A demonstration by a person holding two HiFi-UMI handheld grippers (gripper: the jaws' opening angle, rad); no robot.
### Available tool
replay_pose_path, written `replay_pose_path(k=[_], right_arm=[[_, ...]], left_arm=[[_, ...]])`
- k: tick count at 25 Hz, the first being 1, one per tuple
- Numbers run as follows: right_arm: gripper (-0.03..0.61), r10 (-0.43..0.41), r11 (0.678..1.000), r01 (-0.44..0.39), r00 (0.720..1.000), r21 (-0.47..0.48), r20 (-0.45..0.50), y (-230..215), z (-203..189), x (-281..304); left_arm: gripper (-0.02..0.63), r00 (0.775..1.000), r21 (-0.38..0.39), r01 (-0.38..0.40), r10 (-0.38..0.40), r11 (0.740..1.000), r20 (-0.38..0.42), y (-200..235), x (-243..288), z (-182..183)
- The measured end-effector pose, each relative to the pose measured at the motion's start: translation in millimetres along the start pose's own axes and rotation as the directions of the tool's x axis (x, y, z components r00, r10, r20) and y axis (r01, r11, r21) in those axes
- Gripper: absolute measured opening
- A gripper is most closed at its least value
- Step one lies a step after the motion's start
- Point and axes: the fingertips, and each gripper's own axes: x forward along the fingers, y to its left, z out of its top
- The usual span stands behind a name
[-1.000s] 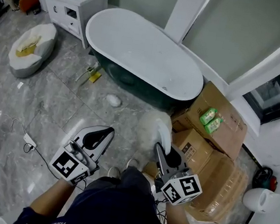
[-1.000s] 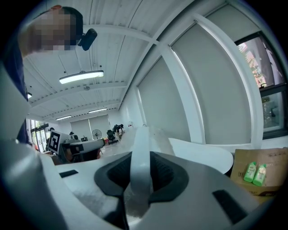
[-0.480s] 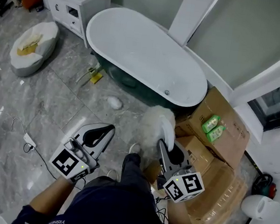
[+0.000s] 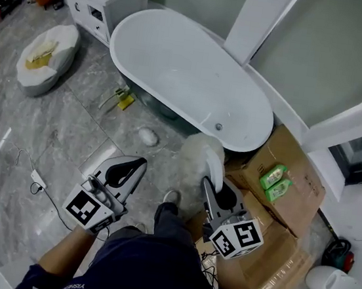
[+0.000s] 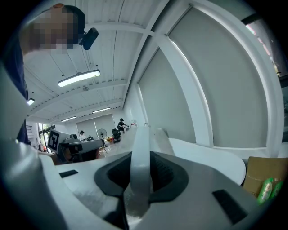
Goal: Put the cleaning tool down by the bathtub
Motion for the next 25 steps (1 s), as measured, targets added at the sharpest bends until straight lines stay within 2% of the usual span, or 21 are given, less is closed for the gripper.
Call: replay_pose_path(k=[13, 25], right_arm=[[0.092, 0.058, 0.998, -0.058, 0.998, 0.017, -0.037, -103, 19, 49], [0.092, 0.074, 0.997, -0.072, 0.996, 0.040, -0.055, -151, 20, 72]], left_arm=[[0.032, 0.997, 0.008, -0.061, 0.062, 0.998, -0.046, 25, 105, 1], [0.032, 0.994, 0.012, -0.077, 0.078, 0.997, -0.083, 37, 152, -6]])
